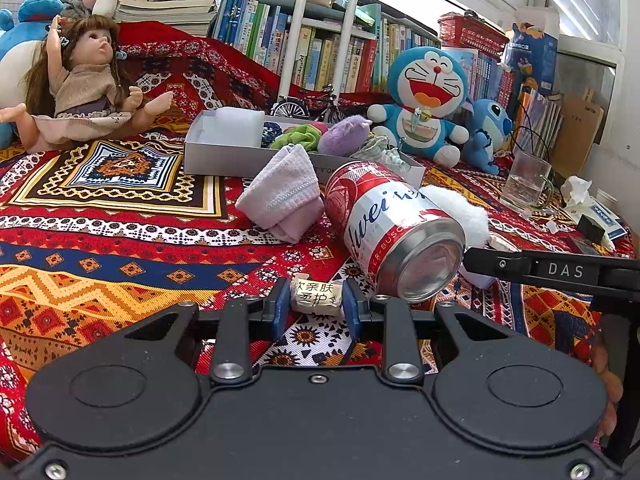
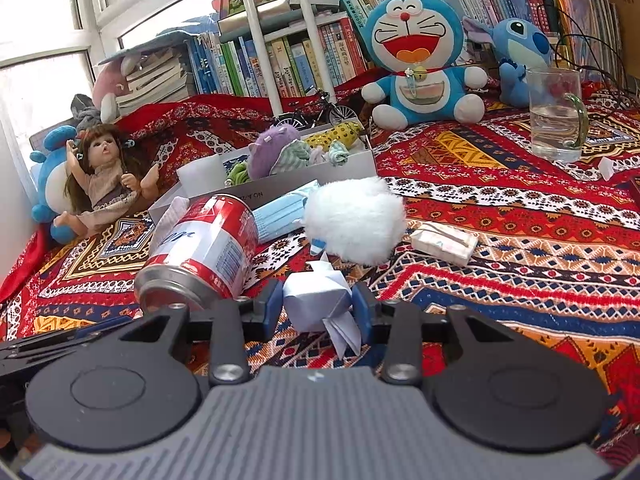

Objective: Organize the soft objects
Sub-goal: 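Carry the soap block and white paper in both tools over the white tray, then open both tools to drop the soap block and white paper into the tray, then withdraw both tools and lower them to the pink cloth and white fluffy plush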

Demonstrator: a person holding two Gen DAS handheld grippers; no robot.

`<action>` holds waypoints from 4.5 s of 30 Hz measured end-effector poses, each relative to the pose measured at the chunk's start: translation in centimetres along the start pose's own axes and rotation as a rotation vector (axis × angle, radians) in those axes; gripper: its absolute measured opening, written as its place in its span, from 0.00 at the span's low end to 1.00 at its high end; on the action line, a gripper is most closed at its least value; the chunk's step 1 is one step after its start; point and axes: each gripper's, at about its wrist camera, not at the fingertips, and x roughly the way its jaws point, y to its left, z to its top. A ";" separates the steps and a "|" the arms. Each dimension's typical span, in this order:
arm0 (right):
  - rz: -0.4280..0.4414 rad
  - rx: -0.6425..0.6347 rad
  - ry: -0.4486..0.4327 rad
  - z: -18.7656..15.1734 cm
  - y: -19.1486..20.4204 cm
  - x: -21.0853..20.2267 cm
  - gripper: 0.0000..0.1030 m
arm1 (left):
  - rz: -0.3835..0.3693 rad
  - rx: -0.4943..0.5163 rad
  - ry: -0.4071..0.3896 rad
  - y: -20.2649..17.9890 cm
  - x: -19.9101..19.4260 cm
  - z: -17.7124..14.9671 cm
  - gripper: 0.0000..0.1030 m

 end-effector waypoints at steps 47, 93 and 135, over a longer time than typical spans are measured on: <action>0.025 0.042 0.142 17.7 -2.3 16.4 0.41 | 0.108 -0.087 0.092 6.6 16.9 17.4 0.24; -0.006 -0.044 0.047 12.5 -2.6 12.0 0.85 | 0.120 -0.016 0.019 4.2 10.9 13.1 0.74; -0.056 -0.236 0.012 3.1 -1.3 5.1 0.88 | 0.056 0.071 0.026 2.6 7.5 7.3 0.76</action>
